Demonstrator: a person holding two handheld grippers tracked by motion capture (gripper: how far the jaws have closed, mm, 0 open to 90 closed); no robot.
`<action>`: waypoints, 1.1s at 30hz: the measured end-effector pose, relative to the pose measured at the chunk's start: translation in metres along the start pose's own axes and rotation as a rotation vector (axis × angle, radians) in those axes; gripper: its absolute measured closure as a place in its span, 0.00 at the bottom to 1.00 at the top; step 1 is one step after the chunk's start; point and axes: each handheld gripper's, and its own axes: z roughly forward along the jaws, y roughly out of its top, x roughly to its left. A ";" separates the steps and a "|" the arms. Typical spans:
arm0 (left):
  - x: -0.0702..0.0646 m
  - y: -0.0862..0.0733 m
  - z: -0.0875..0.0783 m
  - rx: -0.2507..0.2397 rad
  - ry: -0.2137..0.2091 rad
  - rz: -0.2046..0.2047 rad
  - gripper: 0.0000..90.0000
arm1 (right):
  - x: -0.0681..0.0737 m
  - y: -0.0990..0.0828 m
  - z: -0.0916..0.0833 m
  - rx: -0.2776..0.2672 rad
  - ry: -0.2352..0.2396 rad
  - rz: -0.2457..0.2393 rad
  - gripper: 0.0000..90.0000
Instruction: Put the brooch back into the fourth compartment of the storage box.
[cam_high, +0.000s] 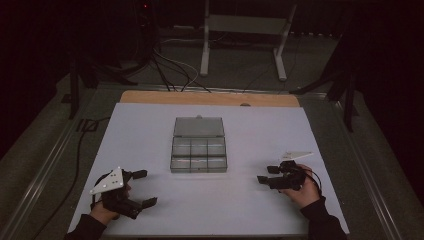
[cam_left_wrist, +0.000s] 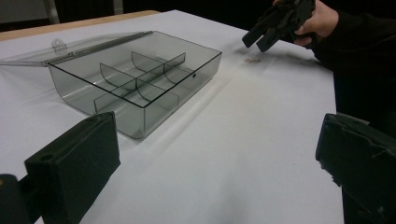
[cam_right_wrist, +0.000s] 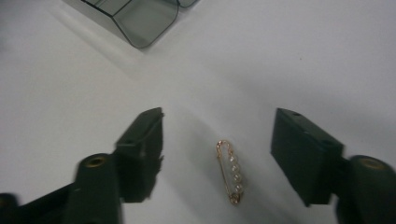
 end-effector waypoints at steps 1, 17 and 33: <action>0.000 0.000 0.000 0.000 0.000 0.000 0.01 | 0.000 0.000 0.000 0.004 -0.006 -0.001 0.46; 0.000 0.000 0.000 -0.001 -0.001 0.002 0.01 | 0.000 -0.004 0.006 0.089 -0.057 -0.064 0.75; 0.000 0.000 0.000 0.001 -0.004 -0.001 0.01 | 0.005 -0.004 0.010 0.141 -0.106 -0.108 0.93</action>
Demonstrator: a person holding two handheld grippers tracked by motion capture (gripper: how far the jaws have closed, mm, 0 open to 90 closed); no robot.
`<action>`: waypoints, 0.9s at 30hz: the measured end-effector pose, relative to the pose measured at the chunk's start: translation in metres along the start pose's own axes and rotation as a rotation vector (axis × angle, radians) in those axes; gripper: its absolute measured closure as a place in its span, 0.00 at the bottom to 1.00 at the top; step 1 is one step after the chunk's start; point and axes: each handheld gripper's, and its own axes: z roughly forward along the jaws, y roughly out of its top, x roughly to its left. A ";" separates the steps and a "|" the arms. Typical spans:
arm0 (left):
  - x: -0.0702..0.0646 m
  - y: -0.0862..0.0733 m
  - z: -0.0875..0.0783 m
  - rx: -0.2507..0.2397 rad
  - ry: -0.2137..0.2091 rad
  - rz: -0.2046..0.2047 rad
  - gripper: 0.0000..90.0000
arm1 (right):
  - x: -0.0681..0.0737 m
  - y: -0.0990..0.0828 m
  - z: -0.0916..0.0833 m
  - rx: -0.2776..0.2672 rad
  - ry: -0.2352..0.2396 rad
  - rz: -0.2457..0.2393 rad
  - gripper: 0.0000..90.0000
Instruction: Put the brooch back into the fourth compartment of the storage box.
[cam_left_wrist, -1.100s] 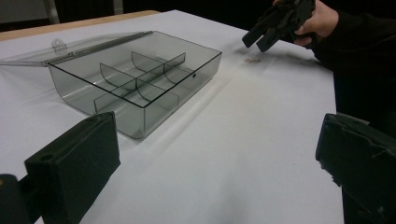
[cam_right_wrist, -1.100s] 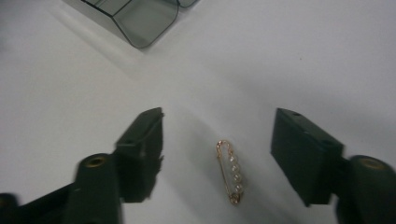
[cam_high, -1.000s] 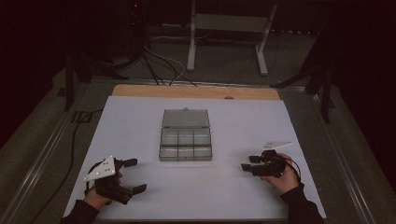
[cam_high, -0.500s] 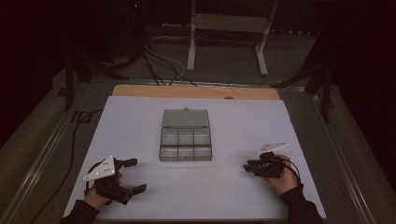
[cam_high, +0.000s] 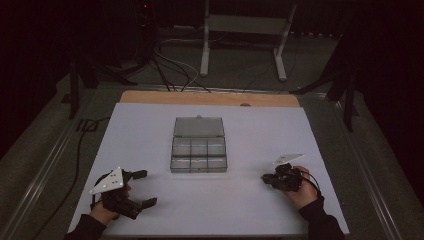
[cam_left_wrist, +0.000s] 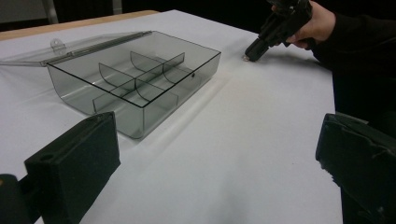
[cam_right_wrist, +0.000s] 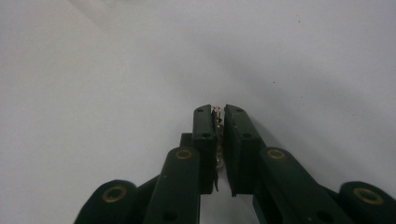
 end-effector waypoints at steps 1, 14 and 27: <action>0.000 0.000 0.000 0.000 0.000 0.001 0.01 | 0.001 0.000 0.000 0.004 -0.004 -0.001 0.93; 0.000 0.000 0.000 0.001 -0.002 0.001 0.01 | 0.002 0.004 -0.012 -0.040 -0.006 0.008 0.95; 0.000 0.000 0.000 0.003 -0.002 0.001 0.01 | 0.008 0.012 -0.019 -0.069 0.044 0.019 0.95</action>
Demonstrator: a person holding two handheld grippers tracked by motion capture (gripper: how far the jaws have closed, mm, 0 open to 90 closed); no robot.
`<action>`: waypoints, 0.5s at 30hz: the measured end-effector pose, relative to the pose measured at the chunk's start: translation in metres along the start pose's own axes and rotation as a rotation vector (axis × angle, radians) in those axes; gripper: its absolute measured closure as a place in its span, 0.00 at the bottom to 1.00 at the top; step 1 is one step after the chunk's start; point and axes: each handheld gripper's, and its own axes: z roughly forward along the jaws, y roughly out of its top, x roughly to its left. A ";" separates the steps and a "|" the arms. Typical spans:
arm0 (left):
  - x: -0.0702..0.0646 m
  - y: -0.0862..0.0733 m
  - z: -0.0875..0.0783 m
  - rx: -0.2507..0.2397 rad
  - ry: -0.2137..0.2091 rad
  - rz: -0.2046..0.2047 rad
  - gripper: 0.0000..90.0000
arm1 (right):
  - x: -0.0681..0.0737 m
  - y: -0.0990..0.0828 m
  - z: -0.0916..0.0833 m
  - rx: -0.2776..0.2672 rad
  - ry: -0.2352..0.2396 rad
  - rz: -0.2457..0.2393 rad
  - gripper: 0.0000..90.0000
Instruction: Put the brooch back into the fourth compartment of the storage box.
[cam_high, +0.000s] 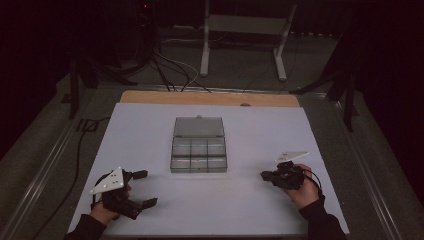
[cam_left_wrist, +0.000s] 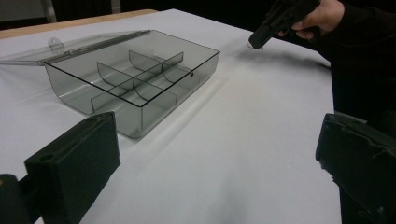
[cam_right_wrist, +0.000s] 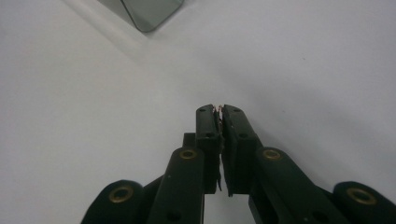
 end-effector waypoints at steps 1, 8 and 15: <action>0.000 0.000 0.000 0.000 0.000 -0.001 0.01 | 0.001 0.001 0.000 -0.002 0.003 0.000 0.95; 0.000 0.000 0.000 -0.001 0.000 -0.003 0.01 | 0.005 0.007 0.000 -0.009 0.018 -0.005 0.95; 0.000 0.000 0.000 0.000 0.001 -0.001 0.01 | 0.008 0.013 0.001 -0.009 0.032 -0.015 0.95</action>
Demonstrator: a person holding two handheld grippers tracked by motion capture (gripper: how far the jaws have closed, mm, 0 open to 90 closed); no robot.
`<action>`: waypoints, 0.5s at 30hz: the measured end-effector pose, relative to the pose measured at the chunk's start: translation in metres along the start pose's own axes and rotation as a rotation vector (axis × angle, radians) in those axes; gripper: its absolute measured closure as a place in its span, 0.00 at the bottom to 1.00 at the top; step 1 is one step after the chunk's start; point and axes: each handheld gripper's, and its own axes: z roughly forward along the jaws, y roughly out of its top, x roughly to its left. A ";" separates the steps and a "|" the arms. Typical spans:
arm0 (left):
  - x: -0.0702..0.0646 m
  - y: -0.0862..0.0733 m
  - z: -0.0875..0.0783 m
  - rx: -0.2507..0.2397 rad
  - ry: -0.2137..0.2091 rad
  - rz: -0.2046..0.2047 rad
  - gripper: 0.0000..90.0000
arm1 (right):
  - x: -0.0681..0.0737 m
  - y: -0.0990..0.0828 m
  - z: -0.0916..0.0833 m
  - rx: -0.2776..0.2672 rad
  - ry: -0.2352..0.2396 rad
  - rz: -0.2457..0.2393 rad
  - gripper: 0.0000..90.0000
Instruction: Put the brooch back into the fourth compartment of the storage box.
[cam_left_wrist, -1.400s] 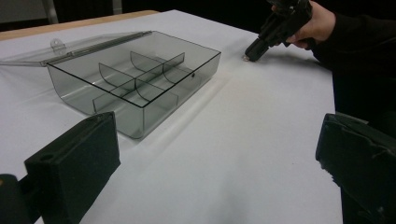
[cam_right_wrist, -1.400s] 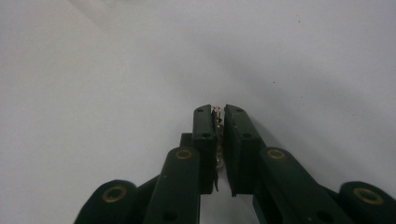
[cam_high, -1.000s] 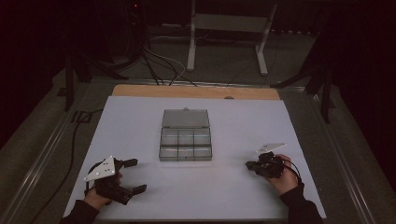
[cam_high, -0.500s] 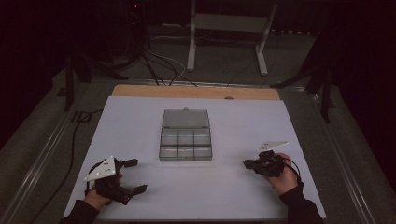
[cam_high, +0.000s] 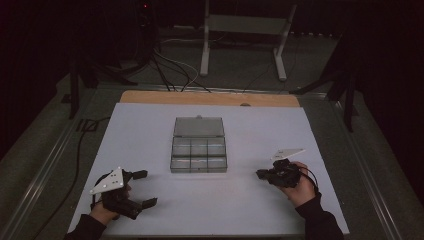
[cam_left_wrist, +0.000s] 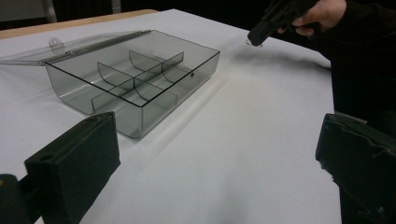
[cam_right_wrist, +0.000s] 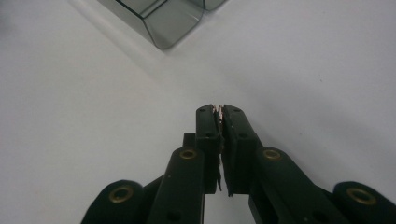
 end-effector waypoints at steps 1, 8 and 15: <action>0.000 0.000 0.000 -0.001 -0.001 0.000 0.01 | 0.000 0.001 0.000 0.000 0.002 -0.002 0.95; 0.000 0.000 0.000 -0.002 0.001 0.001 0.01 | 0.003 0.010 0.002 -0.008 0.014 -0.019 0.95; 0.000 0.000 0.000 -0.003 0.000 0.003 0.01 | 0.009 0.019 0.005 -0.009 0.030 -0.038 0.95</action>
